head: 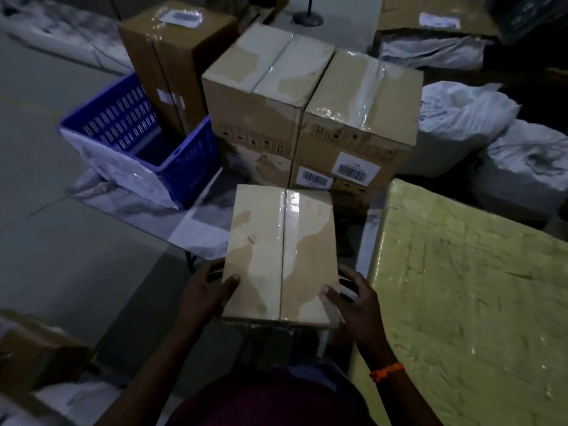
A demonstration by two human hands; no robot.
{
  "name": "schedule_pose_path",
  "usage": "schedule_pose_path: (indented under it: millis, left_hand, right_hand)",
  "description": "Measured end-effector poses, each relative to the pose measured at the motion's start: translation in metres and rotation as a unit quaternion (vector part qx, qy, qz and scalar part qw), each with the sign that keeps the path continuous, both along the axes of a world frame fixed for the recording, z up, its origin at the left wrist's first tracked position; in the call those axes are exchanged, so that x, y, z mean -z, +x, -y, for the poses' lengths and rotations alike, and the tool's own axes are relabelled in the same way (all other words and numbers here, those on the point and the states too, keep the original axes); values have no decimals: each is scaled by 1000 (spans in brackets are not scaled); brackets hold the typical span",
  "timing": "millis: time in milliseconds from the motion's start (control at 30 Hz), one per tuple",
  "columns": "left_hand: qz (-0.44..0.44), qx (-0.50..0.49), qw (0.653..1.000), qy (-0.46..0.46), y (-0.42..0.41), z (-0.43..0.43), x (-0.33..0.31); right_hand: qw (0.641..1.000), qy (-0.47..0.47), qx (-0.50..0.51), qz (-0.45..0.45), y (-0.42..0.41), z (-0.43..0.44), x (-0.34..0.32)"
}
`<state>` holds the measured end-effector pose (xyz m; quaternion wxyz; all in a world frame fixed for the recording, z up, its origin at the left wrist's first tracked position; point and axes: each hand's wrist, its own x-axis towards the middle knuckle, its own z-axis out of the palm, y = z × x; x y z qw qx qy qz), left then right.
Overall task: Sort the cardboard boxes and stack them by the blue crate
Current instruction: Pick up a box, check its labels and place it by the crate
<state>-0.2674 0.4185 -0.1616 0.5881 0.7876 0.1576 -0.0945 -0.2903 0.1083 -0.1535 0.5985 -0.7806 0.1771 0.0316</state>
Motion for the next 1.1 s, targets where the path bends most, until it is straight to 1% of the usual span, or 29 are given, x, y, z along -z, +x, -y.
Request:
schedule_pose_path:
  millis: [67,200,367,467,667,767,833,900,967,1100]
  left_hand:
    - [-20,-1,1000,-7,21,1,-7]
    - [-107,23,994,-20,58,8,-23]
    - [-145,37,989,1,79,13,-27]
    - [-121,43,992,9,73,16,-30]
    - [-7,86,996,10,56,14,-49]
    - [42,86,995,1,56,9,-61]
    - [83,95,992,8,56,9,-70]
    - [106,106,989,6,53,11,-73]
    - [107,106,989,-2,46,9,-66]
    - [48,78,996,-15,29,1,-41]
  right_hand:
    - [1000,23,4,6,26,2,-6]
    - [997,76,-14,-17,72,-4,-7]
    - [996,82,-40,-21,95,-13,-6]
    - [995,89,-42,-16,90,-11,-11]
    - [996,85,-22,23,74,-5,-29]
    - [990,120,16,74,67,-8,-48]
    - [983,156,44,88,63,-8,-57]
    - [979,171,63,93,56,-9,-64]
    - [979,167,69,93,46,-9,-67]
    - [982,157,62,84,23,-12,-60]
